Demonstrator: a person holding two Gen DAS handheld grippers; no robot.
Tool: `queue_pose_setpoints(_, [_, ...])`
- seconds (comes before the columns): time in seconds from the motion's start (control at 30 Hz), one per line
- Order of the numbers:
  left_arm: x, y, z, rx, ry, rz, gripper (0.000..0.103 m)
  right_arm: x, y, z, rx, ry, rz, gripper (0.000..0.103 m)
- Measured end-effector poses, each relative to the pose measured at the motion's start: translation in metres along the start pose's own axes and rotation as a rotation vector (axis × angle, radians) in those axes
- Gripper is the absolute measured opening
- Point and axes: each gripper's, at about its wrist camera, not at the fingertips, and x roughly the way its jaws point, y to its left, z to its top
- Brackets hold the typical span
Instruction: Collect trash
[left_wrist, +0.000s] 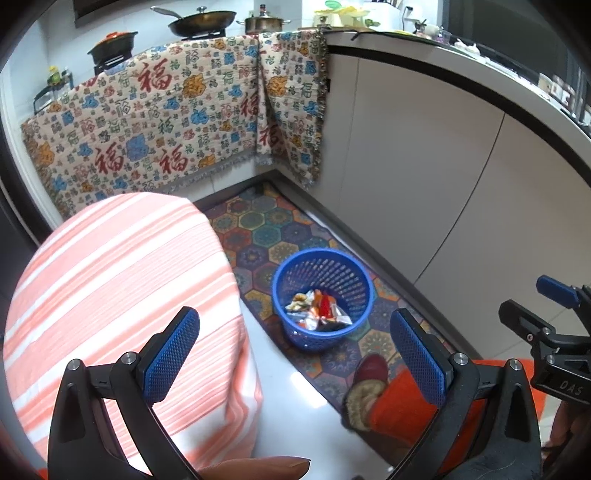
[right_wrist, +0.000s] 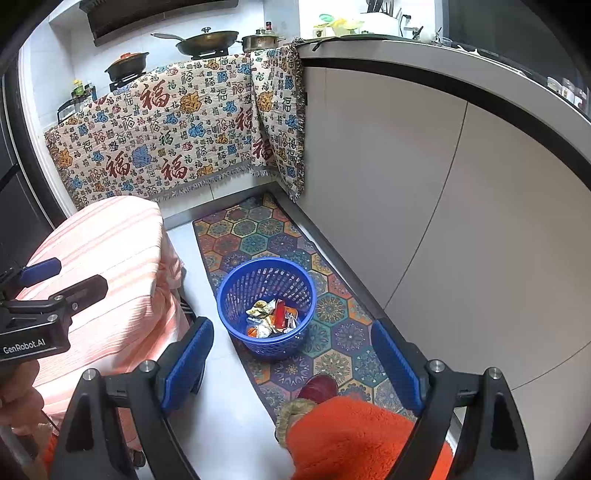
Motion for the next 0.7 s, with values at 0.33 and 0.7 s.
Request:
queue_pose_setpoints(0.33, [-0.0004, 0.0034, -0.0004, -0.002, 0.004, 0.004, 0.102, -0.0010, -0.0005, 0.0013, -0.002, 0.003, 0.010, 0.089])
queue_pose_setpoints(0.7, [0.0006, 0.0028, -0.0004, 0.000, 0.010, 0.002, 0.102, 0.0031, -0.0015, 0.0018, -0.001, 0.008, 0.008, 0.089])
